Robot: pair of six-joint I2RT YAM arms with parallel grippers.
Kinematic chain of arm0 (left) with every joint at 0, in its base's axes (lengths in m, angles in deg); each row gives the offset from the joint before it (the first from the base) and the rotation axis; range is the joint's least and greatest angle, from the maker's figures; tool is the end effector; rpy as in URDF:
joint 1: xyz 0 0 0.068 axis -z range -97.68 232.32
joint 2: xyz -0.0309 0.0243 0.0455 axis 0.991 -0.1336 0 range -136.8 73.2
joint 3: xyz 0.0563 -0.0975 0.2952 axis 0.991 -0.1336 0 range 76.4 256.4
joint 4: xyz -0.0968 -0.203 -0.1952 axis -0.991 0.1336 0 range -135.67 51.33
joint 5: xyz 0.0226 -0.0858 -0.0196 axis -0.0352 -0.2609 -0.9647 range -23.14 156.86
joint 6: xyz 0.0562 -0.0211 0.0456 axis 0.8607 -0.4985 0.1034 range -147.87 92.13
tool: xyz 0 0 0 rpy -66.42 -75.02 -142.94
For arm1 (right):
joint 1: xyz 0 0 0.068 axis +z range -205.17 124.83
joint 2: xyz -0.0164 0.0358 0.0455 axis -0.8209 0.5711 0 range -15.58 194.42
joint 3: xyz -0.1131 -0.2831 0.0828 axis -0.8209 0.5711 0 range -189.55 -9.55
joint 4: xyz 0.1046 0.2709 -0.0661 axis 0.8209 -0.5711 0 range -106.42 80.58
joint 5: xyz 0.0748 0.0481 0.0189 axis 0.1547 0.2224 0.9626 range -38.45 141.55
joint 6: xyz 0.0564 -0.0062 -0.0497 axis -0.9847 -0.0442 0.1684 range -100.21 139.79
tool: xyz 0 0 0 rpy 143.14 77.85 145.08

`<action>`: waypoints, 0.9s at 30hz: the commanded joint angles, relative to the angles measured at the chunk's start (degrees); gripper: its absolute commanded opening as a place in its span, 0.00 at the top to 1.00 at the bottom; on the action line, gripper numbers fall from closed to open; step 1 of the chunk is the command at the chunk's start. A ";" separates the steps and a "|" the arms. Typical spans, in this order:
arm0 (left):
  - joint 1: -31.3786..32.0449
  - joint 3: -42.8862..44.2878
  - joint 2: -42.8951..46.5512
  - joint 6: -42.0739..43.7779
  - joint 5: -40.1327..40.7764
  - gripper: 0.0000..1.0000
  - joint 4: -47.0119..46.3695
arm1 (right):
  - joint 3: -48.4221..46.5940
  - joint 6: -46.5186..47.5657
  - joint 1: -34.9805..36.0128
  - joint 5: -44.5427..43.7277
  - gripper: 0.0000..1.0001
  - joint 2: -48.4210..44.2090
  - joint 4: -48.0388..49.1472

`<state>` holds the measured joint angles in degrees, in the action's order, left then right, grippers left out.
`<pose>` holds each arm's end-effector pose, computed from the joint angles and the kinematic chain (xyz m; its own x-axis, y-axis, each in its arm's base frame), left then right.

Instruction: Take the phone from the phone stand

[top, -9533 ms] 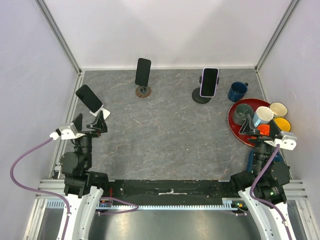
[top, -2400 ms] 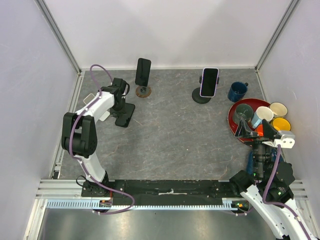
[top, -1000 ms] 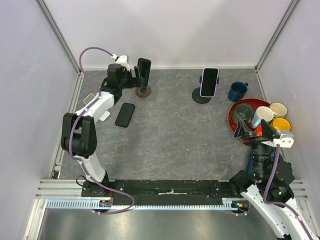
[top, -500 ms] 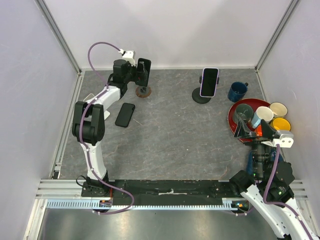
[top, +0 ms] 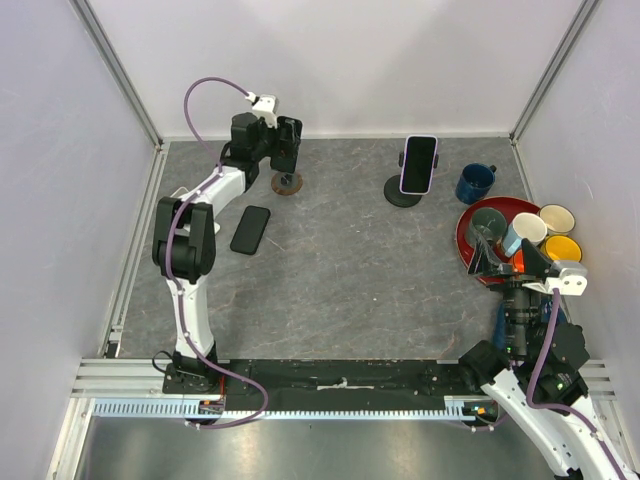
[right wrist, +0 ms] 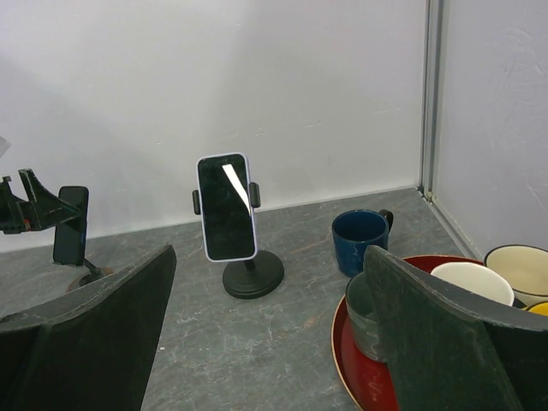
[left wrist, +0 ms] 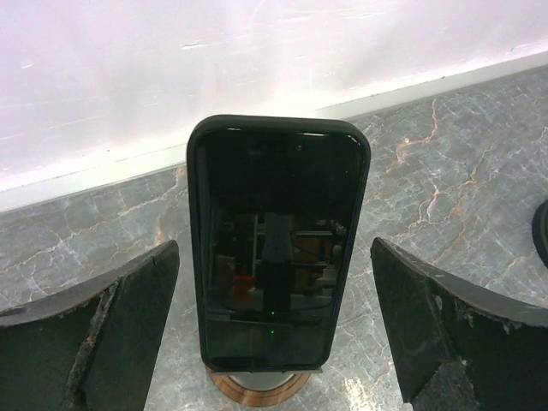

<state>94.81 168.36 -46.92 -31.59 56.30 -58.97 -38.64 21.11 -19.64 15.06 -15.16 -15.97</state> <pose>0.5685 -0.1379 0.2644 -0.2748 -0.0045 -0.9615 0.3686 0.9231 -0.1097 0.0608 -0.0031 0.3515 0.3068 0.1962 -0.9313 -0.0118 0.9792 0.2024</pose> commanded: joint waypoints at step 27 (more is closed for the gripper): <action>1.75 7.97 -5.66 5.22 5.12 0.00 4.69 | -0.54 0.70 0.51 -0.16 0.02 -0.25 1.45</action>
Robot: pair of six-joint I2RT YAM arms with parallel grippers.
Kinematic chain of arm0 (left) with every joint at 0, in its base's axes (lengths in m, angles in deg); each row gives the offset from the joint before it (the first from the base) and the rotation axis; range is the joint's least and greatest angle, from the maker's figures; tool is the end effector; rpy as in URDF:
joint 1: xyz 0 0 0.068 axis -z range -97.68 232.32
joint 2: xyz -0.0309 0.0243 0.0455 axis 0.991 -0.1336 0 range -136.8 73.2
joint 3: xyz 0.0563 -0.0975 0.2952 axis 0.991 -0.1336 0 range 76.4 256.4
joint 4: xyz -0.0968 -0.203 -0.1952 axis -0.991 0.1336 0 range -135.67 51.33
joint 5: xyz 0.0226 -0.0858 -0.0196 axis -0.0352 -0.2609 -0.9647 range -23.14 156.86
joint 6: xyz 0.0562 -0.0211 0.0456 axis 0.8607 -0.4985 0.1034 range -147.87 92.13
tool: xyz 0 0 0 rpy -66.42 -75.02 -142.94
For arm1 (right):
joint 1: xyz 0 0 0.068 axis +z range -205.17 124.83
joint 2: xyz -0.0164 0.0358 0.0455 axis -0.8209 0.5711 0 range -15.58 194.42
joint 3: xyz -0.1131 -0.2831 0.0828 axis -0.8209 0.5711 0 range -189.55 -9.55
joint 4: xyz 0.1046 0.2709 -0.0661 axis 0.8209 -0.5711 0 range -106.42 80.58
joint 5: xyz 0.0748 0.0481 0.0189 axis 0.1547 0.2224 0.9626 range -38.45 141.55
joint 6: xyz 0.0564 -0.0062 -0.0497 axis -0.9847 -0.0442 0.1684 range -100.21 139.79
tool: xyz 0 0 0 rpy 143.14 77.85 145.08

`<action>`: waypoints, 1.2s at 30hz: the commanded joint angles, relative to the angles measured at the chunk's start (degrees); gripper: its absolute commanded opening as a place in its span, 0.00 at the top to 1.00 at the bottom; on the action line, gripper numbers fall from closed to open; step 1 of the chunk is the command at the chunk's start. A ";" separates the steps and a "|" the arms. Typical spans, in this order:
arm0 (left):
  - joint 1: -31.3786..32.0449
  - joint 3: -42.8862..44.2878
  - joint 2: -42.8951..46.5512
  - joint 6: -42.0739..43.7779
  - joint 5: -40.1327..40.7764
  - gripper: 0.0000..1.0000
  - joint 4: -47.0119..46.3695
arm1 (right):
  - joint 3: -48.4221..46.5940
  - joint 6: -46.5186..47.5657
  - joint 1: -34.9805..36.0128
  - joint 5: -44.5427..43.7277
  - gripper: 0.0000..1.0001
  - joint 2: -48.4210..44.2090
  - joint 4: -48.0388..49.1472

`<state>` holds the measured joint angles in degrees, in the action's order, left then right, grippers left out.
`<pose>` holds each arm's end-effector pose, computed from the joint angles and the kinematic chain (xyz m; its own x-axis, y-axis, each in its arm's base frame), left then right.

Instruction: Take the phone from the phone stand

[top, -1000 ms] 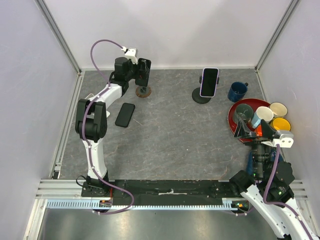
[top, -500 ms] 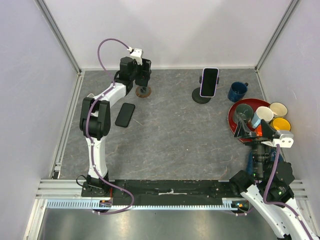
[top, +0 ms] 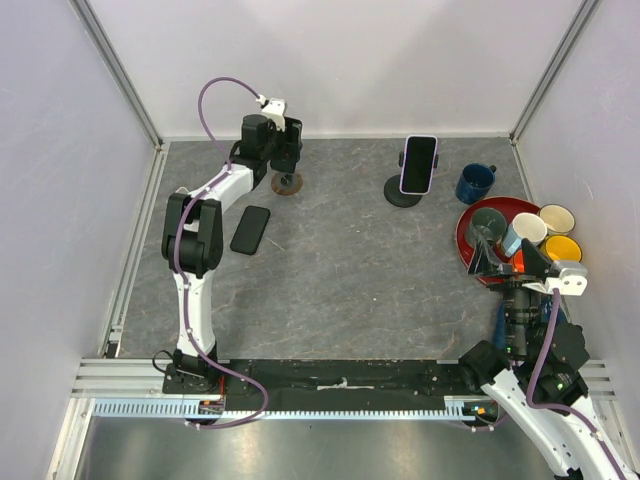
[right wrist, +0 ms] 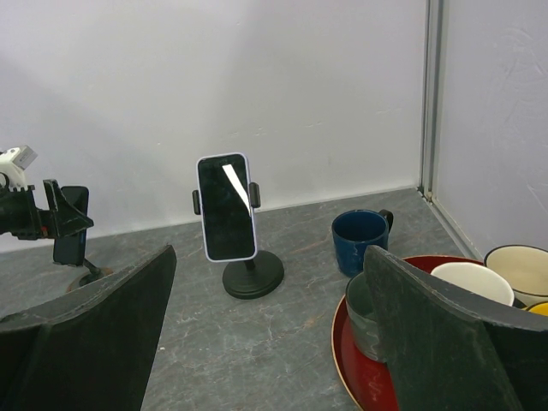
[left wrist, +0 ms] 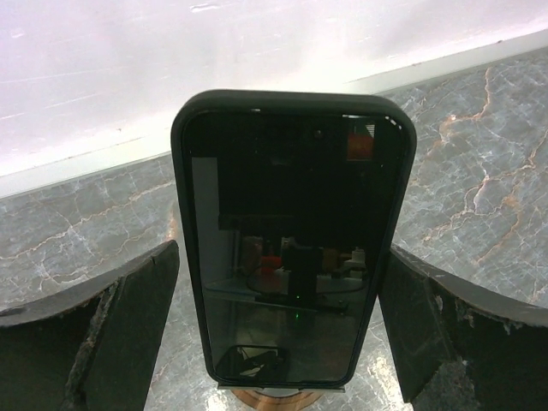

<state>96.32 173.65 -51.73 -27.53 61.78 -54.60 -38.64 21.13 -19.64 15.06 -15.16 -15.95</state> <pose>0.5861 -0.1520 0.2437 -0.3099 0.0833 -0.9471 0.3242 0.9457 -0.0229 0.0608 -0.0031 0.3515 0.3070 0.1961 -0.9313 -0.0118 0.9793 0.2023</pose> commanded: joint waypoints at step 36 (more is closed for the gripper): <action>0.77 -6.54 10.31 -1.57 2.53 0.59 -10.93 | -0.89 0.41 0.51 0.19 0.02 -0.25 1.16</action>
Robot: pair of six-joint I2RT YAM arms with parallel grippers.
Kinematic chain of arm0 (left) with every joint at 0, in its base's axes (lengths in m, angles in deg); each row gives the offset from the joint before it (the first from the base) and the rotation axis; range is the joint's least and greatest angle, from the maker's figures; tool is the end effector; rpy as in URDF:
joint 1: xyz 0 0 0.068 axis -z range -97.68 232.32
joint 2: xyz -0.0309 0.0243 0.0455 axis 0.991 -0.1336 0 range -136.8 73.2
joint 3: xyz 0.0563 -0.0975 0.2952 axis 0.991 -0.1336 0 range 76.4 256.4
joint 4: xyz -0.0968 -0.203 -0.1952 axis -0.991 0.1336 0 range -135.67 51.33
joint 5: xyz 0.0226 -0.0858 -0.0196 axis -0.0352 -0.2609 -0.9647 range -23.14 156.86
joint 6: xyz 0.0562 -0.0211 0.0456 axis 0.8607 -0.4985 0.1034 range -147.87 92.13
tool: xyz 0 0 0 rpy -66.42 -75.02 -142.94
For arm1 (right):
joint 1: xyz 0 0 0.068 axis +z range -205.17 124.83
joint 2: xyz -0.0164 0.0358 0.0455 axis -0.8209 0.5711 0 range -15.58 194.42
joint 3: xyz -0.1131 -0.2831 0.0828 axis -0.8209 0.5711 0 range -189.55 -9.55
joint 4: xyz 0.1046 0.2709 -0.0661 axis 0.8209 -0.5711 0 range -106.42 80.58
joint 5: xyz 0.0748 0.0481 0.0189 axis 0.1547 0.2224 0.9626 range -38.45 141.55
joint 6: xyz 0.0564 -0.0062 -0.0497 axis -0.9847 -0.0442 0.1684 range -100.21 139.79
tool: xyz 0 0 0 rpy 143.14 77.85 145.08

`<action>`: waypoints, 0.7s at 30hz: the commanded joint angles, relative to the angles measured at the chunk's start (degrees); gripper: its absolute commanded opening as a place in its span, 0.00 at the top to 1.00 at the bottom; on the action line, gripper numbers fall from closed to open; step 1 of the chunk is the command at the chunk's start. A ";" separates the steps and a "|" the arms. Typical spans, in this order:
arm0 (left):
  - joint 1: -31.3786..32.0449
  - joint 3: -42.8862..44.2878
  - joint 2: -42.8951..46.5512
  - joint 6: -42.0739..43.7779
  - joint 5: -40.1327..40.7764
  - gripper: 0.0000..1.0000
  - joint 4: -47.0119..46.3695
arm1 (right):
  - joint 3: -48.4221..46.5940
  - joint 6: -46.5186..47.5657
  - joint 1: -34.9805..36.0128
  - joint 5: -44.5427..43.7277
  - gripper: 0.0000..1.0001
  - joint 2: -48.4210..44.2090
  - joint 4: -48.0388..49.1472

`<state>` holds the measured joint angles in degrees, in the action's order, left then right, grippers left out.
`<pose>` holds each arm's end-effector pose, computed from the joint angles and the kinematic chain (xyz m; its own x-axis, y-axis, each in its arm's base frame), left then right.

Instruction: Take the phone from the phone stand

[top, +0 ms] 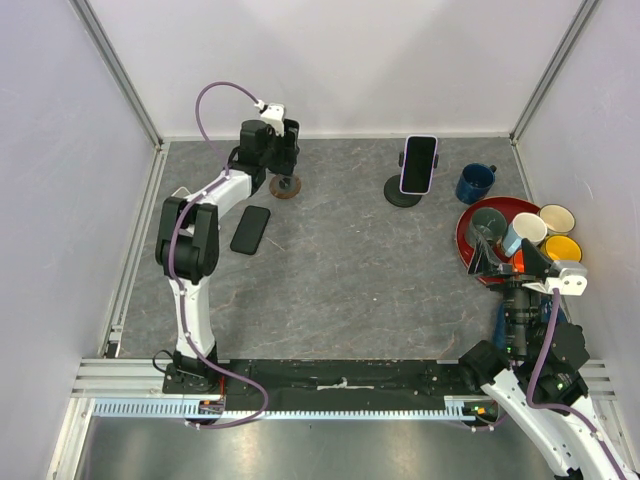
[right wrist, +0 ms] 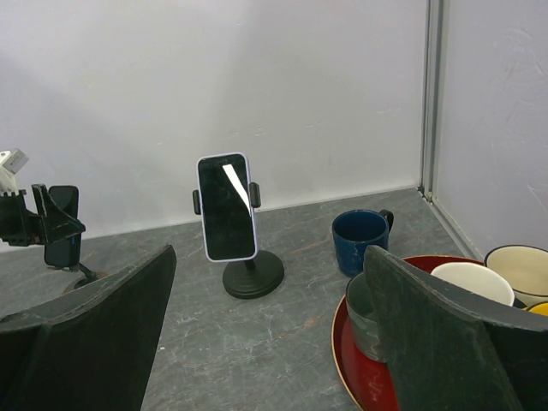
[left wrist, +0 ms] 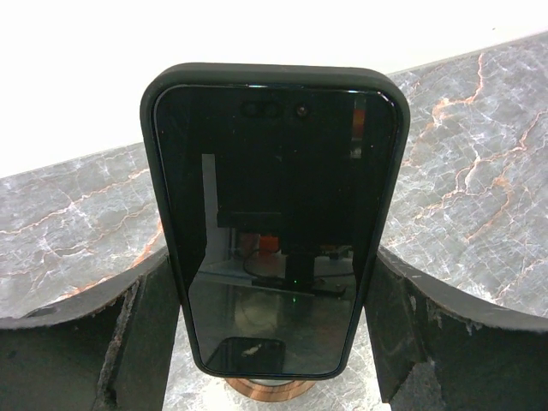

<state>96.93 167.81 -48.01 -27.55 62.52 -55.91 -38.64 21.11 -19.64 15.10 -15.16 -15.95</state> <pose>0.5649 -0.1523 0.2425 -0.3221 0.0896 -0.9425 0.3224 0.9464 -0.0202 0.0608 -0.0031 0.3515 0.3070 0.1964 -0.9312 -0.0125 0.9792 0.2024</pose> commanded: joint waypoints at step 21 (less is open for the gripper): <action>0.86 -6.07 22.75 -10.06 6.10 0.61 9.87 | -2.03 -0.27 0.51 0.15 0.02 -0.25 -0.24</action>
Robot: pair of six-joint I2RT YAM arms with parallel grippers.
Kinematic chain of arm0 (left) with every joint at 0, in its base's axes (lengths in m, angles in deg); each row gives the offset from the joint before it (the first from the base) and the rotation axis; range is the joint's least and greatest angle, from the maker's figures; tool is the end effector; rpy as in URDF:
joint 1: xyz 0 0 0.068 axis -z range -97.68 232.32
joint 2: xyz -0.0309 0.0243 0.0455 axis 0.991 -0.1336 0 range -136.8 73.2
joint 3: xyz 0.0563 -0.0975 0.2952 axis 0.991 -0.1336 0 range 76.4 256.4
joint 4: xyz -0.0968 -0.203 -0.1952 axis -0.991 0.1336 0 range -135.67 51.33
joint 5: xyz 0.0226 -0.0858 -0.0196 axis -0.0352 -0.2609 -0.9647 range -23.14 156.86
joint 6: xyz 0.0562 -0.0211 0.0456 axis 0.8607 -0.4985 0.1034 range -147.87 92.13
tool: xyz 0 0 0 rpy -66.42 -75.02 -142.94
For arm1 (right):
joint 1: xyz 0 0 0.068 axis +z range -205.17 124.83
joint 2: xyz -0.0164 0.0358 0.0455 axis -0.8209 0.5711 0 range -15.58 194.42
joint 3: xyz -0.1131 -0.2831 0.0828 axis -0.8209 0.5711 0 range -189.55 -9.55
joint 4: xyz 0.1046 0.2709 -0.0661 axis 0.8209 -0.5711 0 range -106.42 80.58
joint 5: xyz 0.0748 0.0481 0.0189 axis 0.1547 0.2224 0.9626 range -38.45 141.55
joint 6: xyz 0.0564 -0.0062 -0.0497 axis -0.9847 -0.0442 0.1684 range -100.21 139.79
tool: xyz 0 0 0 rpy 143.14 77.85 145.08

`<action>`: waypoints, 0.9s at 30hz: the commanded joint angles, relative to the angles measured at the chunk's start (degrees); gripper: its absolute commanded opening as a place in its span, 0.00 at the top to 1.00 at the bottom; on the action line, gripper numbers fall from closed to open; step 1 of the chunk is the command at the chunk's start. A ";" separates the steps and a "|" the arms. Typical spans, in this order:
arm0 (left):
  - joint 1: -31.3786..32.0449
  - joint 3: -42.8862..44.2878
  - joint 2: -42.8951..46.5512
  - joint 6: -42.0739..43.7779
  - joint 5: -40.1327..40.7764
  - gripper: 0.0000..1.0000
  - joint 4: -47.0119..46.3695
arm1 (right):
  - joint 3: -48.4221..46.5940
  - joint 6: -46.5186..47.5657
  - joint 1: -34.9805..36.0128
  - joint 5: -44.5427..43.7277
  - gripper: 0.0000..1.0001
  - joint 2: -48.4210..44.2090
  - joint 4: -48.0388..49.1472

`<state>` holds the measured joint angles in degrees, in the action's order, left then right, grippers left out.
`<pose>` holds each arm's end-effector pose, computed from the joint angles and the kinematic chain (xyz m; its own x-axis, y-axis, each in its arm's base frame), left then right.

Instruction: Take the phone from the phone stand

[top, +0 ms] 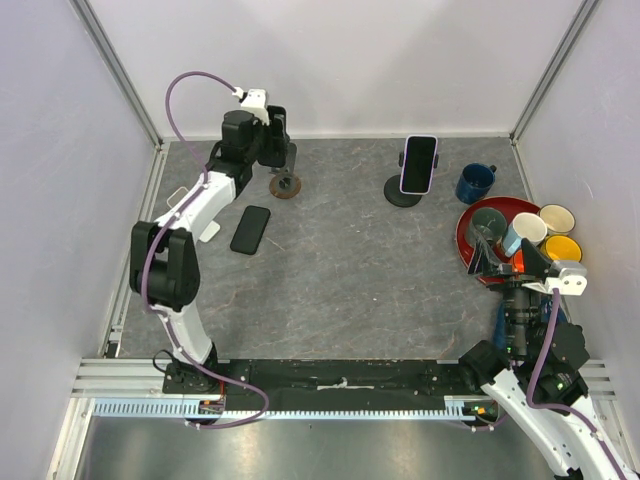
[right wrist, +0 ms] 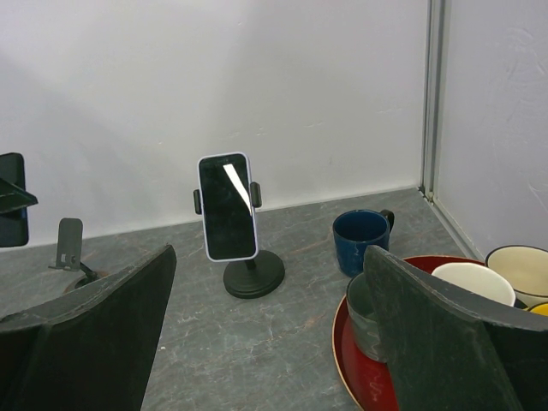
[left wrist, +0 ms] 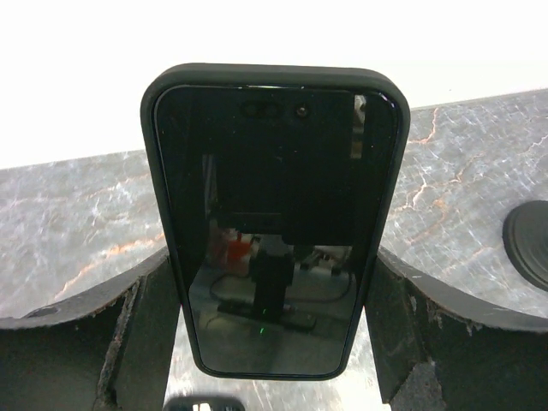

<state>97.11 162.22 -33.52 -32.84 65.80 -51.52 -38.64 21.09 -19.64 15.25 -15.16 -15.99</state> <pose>0.5099 -0.1359 0.3281 -0.2736 -0.0174 -0.9617 0.2498 0.9642 -0.0886 0.0608 -0.0029 0.3515 0.3066 0.1964 -0.9314 -0.0150 0.9794 0.2015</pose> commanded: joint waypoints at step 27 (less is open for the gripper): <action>11.41 -8.92 4.60 -11.11 8.35 0.57 37.66 | -2.65 -1.04 0.51 0.61 0.02 -0.25 -1.69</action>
<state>107.91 153.48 -26.83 -40.86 71.60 -12.96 -39.51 20.41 -19.49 15.71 -15.16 -18.13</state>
